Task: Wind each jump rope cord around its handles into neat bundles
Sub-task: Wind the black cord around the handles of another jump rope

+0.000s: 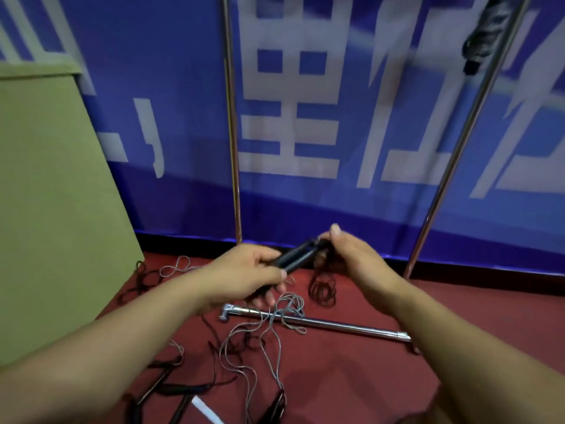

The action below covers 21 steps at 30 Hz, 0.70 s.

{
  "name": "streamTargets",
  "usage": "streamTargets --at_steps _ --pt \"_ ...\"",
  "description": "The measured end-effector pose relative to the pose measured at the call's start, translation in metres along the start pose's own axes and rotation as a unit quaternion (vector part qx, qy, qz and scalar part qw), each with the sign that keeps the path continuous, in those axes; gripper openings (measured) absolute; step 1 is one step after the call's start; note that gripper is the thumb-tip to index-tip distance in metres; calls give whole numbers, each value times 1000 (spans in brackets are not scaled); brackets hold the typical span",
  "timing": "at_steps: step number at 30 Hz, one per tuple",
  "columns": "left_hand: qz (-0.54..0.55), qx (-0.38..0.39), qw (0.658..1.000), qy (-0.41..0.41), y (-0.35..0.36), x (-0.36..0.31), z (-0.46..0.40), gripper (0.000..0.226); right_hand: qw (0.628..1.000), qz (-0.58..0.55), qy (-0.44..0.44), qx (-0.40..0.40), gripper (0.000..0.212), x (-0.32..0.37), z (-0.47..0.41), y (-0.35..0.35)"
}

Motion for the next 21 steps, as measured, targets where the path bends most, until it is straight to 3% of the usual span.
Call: streamTargets --at_steps 2,4,10,15,19,21 --pt "-20 -9 1000 -8 -8 9 9 13 998 23 -4 64 32 3 12 4" --pt "-10 -43 999 -17 -19 13 11 21 995 55 -29 77 18 9 15 9" --pt "122 -128 984 -2 -36 10 17 24 997 44 -27 -49 23 12 14 21" --pt "326 -197 925 -10 -42 15 17 22 988 -97 26 -118 26 18 12 40" --pt "471 -173 865 7 -36 14 19 24 970 -211 67 -104 24 18 8 63" --pt "474 -144 868 -3 -28 13 21 23 965 -237 87 -74 24 16 8 74"
Point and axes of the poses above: each hand's wrist, its own z-axis away from the middle knuckle, its own y-axis out of the palm, x = y × z, the point moved 2 cm from there along -z, towards the middle knuckle, and after that the axes turned 3 degrees about -x, right-handed, at the moved point
